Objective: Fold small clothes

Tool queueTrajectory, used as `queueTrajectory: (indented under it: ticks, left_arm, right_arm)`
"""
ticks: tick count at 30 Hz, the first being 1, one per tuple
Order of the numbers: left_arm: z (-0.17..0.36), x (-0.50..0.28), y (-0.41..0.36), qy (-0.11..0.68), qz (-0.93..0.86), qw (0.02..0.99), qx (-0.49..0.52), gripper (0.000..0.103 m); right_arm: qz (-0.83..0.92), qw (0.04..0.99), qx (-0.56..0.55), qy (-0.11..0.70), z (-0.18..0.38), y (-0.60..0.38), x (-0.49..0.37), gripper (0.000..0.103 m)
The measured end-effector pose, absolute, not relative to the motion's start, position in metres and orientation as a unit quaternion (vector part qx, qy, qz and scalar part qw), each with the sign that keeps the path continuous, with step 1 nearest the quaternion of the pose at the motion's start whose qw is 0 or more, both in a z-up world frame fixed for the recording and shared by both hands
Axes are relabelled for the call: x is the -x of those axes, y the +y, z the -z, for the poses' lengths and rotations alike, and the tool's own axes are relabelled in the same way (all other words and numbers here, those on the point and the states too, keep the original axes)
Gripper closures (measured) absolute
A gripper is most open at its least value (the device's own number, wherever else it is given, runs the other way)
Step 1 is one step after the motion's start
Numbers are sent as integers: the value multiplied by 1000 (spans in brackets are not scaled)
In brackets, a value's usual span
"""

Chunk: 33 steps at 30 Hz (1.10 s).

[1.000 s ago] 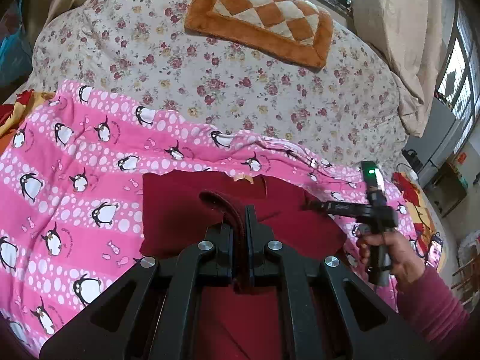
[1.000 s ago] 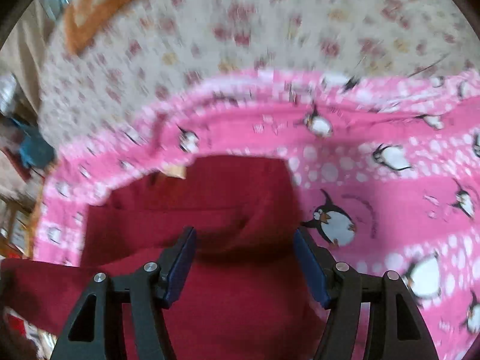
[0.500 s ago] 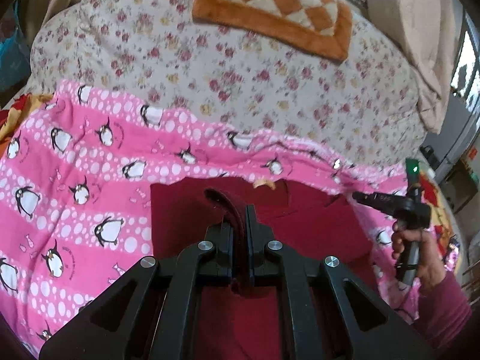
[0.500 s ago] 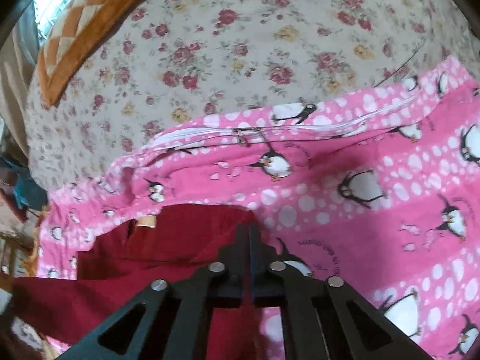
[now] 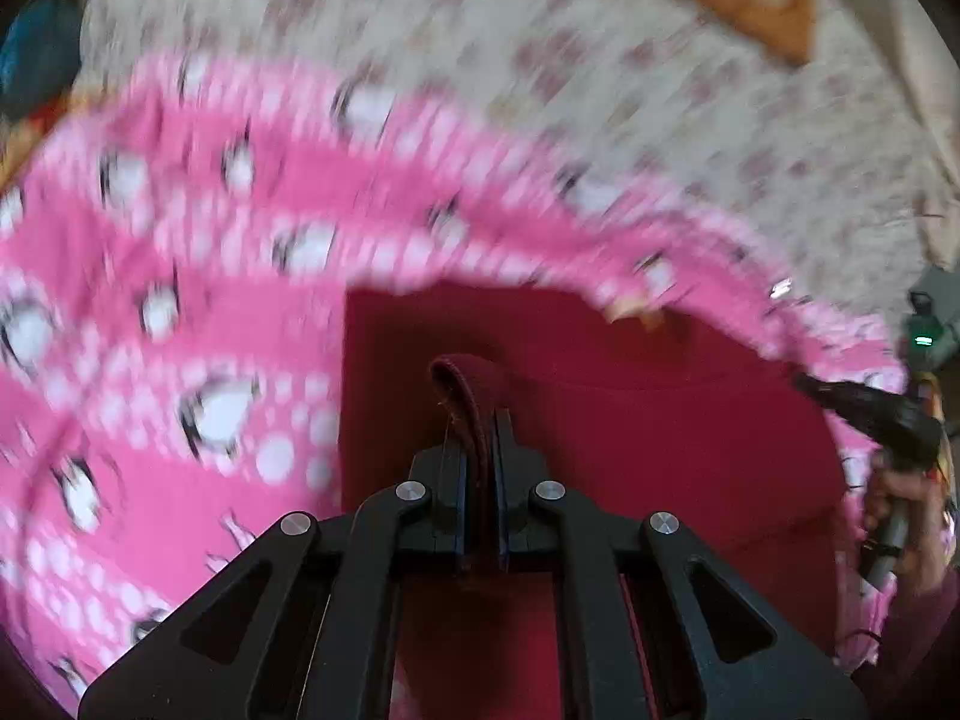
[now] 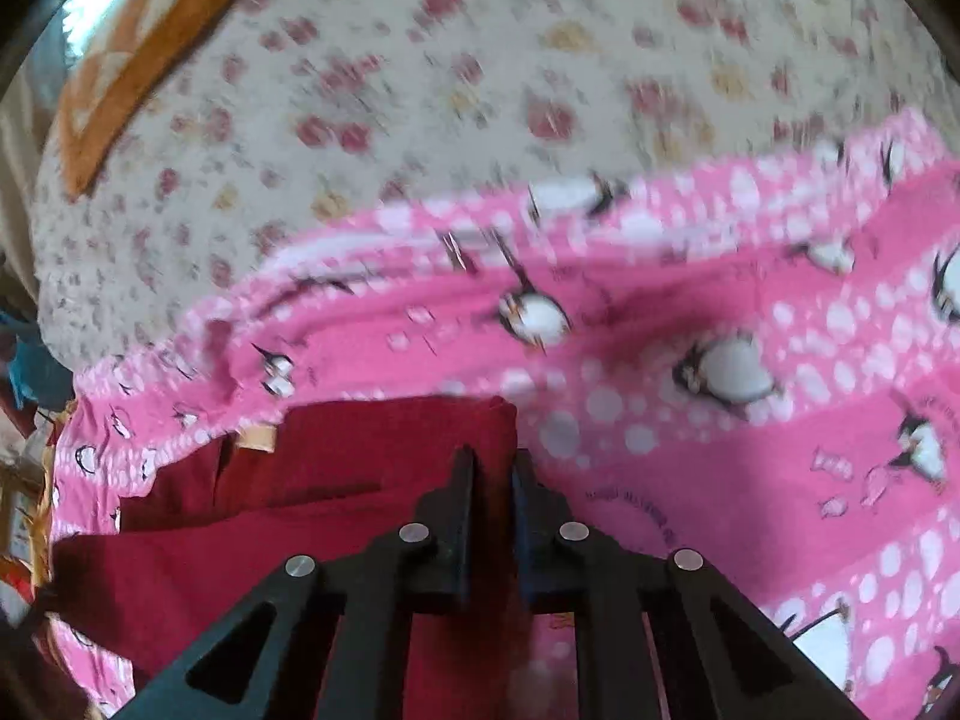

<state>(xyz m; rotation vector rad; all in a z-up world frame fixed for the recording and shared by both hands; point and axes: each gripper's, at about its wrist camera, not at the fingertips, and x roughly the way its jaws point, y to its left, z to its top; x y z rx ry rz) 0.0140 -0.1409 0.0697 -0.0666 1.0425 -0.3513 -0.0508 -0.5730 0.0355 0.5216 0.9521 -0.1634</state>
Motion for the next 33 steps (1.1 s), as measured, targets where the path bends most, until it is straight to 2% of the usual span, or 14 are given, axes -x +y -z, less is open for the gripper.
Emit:
queueTrajectory:
  ticks: [2,4,6,7,11,12,13,15,18,19,20,22,27,33]
  left_arm:
    - [-54,-17,-135,508,156,846,40,98]
    - [-51,-16,-130,508,161,845,47,97]
    - [-53,-16,-129,505,166,846,44,97]
    - [-54,-16,-129,504,167,847,39,97]
    - [-52,-17,-134,504,159,849,25,94]
    - [-50,-18,-135,507,158,847,25,94]
    - [-48,-18,-136,509,157,846,25,93]
    - [-50,-14,-135,508,155,847,20,92]
    - [-59,-8,-134,503,153,851,6,81]
    - [-63,-5,-134,496,153,855,0,73]
    - [-66,-3,-135,489,150,859,-8,59]
    - [-72,1,-135,473,145,869,-13,48]
    - [-70,-3,-140,470,139,871,-25,48]
    - [-56,-12,-144,478,124,869,-41,48]
  right_arm:
    - [76,844,-240,474,-30,-569,51,91]
    - [71,847,-236,471,-40,-567,60,78]
    - [55,857,-230,457,-55,-562,77,47]
    - [48,862,-219,454,-62,-555,88,44]
    - [33,860,-156,485,-58,-528,112,46]
    - [40,857,-137,495,-52,-524,116,56]
    - [51,853,-112,507,-44,-520,119,61]
    - [60,850,-99,515,-32,-519,126,62]
    - [71,855,-101,504,-43,-521,136,62]
    - [75,860,-101,495,-52,-519,139,62]
    - [77,863,-106,487,-58,-519,141,62]
    - [72,872,-124,468,-72,-519,142,59]
    - [34,884,-118,451,-82,-492,119,57]
    - [16,873,-109,475,-52,-475,76,57]
